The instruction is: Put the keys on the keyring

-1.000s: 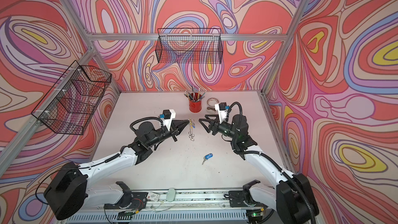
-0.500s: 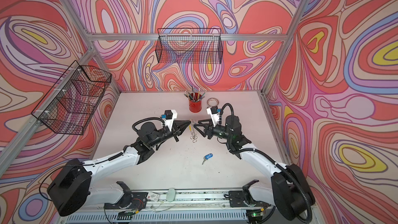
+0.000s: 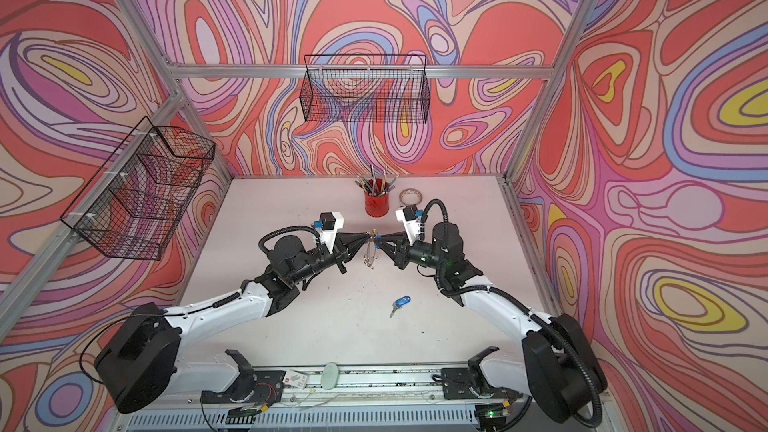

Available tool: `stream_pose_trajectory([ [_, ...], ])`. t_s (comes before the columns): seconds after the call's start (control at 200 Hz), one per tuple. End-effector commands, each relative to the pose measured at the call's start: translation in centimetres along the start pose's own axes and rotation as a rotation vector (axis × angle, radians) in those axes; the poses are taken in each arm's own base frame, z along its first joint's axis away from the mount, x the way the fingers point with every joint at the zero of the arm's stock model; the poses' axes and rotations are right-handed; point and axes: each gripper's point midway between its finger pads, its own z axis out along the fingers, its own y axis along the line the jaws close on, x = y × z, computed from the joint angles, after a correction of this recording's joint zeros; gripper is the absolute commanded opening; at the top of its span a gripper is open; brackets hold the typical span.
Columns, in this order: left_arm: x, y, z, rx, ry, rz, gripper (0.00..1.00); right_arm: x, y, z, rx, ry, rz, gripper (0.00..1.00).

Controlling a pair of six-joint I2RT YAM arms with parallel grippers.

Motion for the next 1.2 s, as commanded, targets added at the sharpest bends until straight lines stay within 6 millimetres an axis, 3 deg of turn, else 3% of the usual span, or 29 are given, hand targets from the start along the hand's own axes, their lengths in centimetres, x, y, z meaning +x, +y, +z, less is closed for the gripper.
stream_pose_trajectory([
  [0.0,-3.3,-0.7,0.2,0.009,-0.102,-0.013,0.0,0.1,0.1,0.5,-0.006,0.008,-0.003,0.0],
  [0.275,-4.8,-2.2,1.3,0.015,-0.154,0.002,0.0,1.6,0.3,1.3,0.006,0.058,-0.012,0.0],
  [0.481,-4.1,-1.4,2.0,-0.034,-0.172,0.007,0.0,2.6,1.1,2.1,-0.016,0.104,-0.023,0.0],
  [0.656,-3.5,-0.9,1.7,-0.058,-0.178,-0.01,0.0,2.3,1.2,1.4,0.01,0.085,-0.026,0.0],
  [0.746,-3.3,-0.8,1.3,-0.066,-0.184,-0.019,0.0,2.4,0.4,1.3,0.061,0.084,-0.009,0.19],
  [1.011,-2.6,-0.5,0.1,-0.096,-0.181,-0.02,0.0,3.1,-1.9,0.5,0.194,0.099,0.039,0.3],
  [1.192,-2.5,-0.1,-0.3,-0.092,-0.19,-0.031,0.0,2.9,-5.2,-1.8,0.337,0.069,0.108,0.49],
])
